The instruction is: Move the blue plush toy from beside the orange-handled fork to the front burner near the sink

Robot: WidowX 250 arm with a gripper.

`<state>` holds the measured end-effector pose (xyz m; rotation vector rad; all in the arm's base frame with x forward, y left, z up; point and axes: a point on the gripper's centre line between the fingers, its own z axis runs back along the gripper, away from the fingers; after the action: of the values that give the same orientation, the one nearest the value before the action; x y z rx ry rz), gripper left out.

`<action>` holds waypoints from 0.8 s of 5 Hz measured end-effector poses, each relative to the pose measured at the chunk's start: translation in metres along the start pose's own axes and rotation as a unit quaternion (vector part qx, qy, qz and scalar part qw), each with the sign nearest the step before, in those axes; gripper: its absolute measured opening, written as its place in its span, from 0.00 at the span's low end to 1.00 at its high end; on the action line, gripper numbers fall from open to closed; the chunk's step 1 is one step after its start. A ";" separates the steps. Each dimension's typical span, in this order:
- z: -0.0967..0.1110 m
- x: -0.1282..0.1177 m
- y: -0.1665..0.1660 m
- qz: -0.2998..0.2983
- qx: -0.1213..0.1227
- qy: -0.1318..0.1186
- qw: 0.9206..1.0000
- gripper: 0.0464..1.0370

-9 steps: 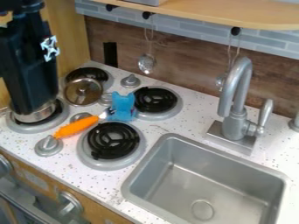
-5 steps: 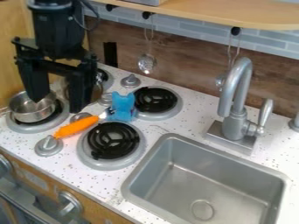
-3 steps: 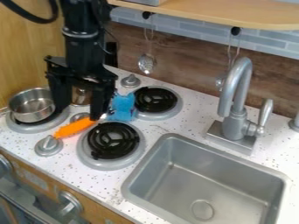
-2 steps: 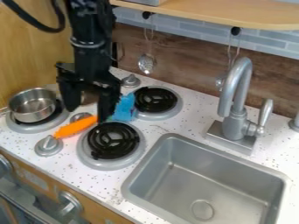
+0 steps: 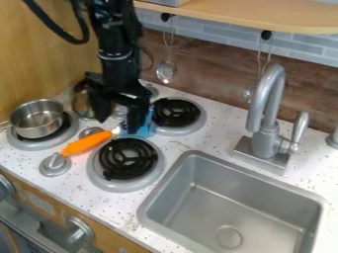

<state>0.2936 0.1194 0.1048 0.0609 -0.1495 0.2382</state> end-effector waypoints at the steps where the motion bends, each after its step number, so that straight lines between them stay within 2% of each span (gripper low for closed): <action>1: -0.025 0.014 0.003 0.002 -0.003 -0.001 1.000 0.96; 2: -0.045 0.025 0.006 0.002 -0.006 0.004 1.000 0.96; 3: -0.060 0.028 0.014 0.008 0.007 0.009 1.000 0.96; 4: -0.063 0.027 0.024 0.013 0.024 0.010 1.000 0.96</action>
<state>0.3226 0.1536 0.0477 0.1036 -0.1238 0.2675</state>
